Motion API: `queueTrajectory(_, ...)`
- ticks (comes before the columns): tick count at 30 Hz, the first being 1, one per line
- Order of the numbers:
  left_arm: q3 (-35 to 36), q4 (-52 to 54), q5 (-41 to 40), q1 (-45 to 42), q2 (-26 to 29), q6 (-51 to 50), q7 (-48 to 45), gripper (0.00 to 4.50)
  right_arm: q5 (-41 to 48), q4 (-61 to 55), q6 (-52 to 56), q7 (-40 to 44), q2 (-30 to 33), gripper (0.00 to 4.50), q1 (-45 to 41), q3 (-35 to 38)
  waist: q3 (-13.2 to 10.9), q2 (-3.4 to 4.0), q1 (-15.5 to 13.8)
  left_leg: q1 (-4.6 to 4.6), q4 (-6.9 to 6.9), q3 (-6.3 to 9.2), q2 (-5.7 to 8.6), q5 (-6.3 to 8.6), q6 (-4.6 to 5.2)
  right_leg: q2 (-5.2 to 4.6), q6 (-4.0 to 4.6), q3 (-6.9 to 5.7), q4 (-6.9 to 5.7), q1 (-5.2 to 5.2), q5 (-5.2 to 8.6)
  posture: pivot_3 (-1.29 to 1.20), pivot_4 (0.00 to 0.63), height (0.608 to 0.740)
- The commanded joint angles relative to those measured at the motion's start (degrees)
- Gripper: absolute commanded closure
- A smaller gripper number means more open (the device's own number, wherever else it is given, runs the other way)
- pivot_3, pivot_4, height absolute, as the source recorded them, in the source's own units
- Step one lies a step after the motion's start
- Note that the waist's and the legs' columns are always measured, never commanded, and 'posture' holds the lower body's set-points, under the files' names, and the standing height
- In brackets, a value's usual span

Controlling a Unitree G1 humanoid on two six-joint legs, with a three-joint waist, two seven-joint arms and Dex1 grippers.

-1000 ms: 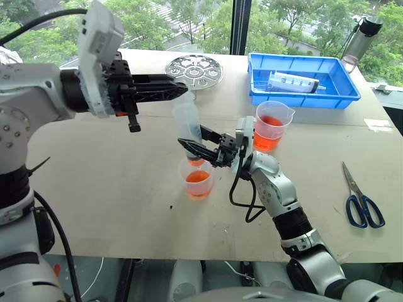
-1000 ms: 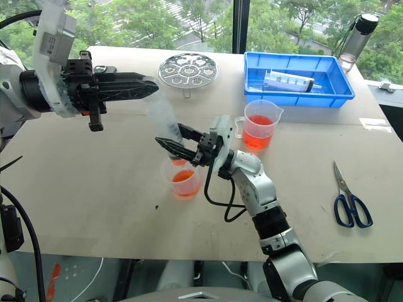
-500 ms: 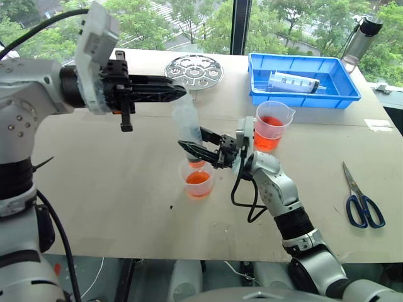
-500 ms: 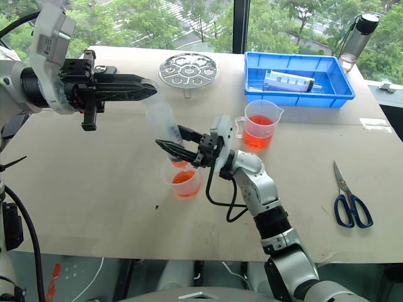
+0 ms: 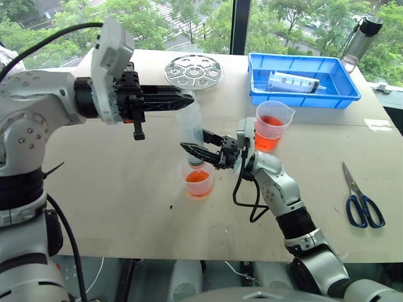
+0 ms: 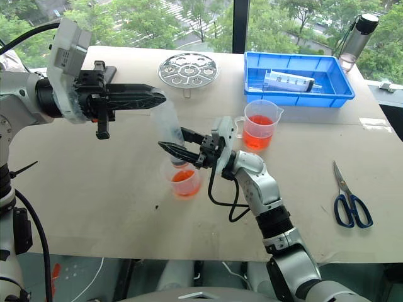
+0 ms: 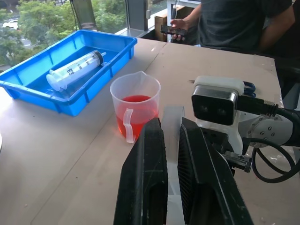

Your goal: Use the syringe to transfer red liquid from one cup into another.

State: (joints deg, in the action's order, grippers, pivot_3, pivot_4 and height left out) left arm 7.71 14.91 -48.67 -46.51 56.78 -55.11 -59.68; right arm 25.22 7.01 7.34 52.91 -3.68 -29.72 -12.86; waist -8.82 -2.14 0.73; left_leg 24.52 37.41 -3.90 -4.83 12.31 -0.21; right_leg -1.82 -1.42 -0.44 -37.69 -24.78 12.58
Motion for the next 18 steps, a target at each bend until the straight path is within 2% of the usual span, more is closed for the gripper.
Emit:
queueTrajectory(1,-1.09,3.24,-1.51,1.5,-0.47,-1.35,-0.5,4.5,2.3,-5.57,-0.66,0.56,-1.41,3.04,-1.84,0.03,0.0,0.0,0.02,0.0,0.0,0.0,0.0,0.0,0.0,0.0,0.0,0.0,0.0,0.0,0.0,0.0,0.15,0.725)
queueTrajectory(12,-1.24,4.69,-2.15,3.61,-0.01,-2.64,-1.15,4.5,2.2,-6.42,-0.31,0.36,-1.27,3.04,-1.48,0.28,0.0,0.0,0.0,0.0,0.0,0.0,0.0,0.0,0.0,0.0,0.0,0.0,0.0,0.0,0.0,0.0,0.15,0.725)
queueTrajectory(18,1.21,3.76,-4.36,2.9,-1.01,-4.24,0.31,4.5,1.9,-6.95,-0.03,0.33,-1.01,3.04,-1.26,0.36,0.0,0.0,0.01,-0.01,0.0,0.0,0.0,0.0,0.0,0.0,0.0,0.0,0.0,0.0,0.0,0.0,0.15,0.725)
